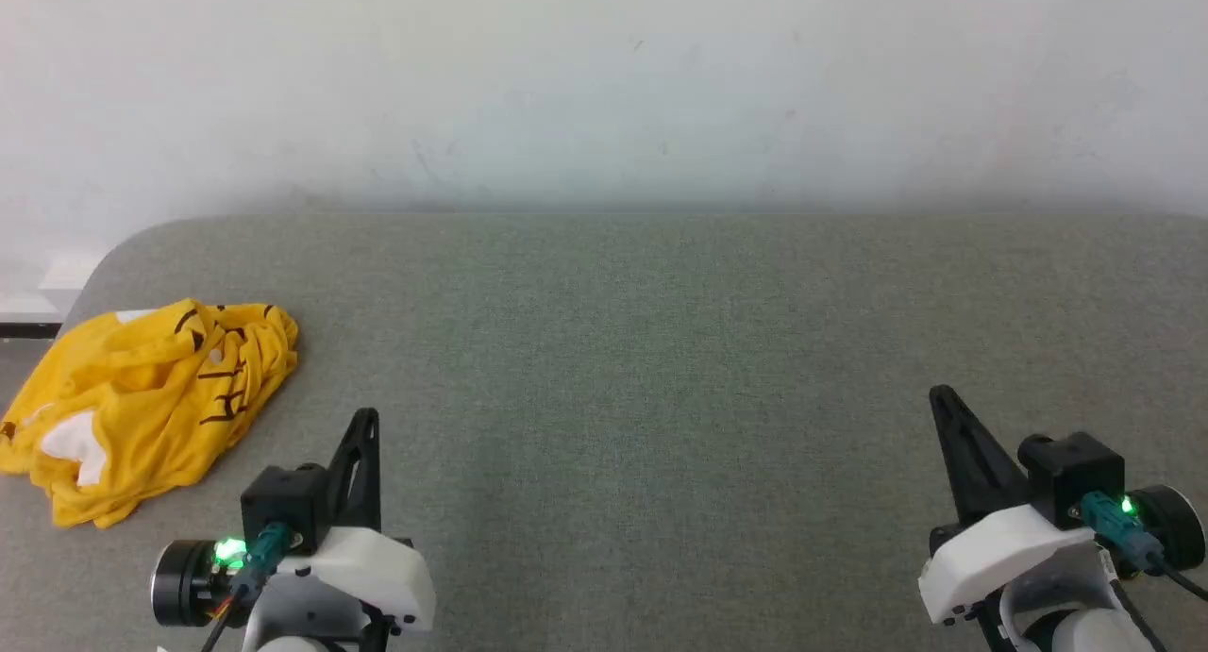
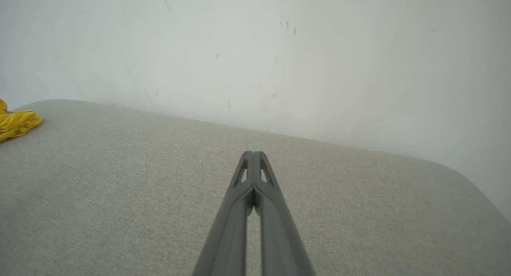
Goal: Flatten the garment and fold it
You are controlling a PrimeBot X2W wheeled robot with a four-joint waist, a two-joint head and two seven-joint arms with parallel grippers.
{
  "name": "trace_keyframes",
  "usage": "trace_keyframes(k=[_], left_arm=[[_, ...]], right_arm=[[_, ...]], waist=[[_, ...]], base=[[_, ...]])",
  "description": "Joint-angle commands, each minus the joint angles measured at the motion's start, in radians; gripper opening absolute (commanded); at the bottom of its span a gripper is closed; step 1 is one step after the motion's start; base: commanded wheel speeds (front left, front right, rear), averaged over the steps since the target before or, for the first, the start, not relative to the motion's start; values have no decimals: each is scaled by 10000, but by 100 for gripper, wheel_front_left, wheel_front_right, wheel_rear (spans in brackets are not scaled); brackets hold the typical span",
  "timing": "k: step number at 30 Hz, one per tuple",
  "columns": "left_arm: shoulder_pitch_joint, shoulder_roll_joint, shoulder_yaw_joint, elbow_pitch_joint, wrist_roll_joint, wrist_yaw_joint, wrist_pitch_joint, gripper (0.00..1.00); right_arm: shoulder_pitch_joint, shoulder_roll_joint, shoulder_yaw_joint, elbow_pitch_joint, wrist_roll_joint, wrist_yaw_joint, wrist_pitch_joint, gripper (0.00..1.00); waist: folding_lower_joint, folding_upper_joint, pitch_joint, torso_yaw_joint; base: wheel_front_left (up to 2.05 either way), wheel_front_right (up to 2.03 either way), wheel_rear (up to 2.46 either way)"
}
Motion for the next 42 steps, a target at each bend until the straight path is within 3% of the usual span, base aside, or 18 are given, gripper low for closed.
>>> trace_keyframes(k=[1,31,32,42], left_arm=[[-120,-44,35,18,64,-18,1,0],[-120,-44,35,18,64,-18,1,0],[2,2,-4,0,-2,0,-4,100],[65,4,9,-30,-31,-32,-138,100]], right_arm=[[-108,34,-1,-39,-78,-21,7,0],[-108,34,-1,-39,-78,-21,7,0],[2,-2,-2,2,4,0,-2,100],[24,-4,-136,104,108,-1,-136,100]], waist=[[0,0,0,0],[0,0,0,0],[0,0,0,0],[0,0,6,3]], base=[[0,0,0],[0,0,0],[0,0,0],[0,0,0]])
